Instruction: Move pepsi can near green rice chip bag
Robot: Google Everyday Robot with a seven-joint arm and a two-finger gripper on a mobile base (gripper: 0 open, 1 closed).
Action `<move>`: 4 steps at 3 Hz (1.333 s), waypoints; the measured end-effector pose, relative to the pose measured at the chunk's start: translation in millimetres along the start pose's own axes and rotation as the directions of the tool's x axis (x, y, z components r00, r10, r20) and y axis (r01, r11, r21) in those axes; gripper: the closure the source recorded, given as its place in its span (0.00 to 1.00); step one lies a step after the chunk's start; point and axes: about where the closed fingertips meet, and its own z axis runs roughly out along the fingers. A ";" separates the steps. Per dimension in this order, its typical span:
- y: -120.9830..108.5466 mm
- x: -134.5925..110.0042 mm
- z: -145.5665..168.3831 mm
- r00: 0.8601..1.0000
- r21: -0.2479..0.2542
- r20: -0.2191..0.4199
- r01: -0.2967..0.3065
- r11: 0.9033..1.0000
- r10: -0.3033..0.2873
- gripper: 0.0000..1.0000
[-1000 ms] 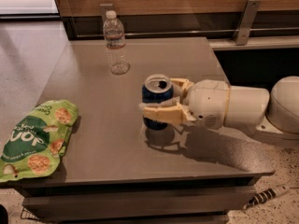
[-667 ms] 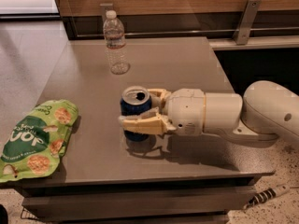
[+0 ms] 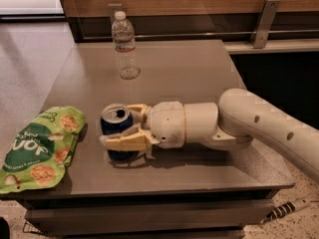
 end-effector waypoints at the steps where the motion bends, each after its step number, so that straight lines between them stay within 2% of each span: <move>1: 2.7 1.8 10.7 1.000 -0.027 0.001 0.021 0.999 -0.021 1.00; 2: 2.7 0.3 10.6 1.000 -0.028 0.001 0.021 0.999 -0.021 0.82; 4: 4.9 -0.9 13.7 1.000 -0.035 0.000 0.024 0.999 -0.024 0.36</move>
Offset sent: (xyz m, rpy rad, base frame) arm -0.0024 0.0106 -0.0035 0.0003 -0.0185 0.0292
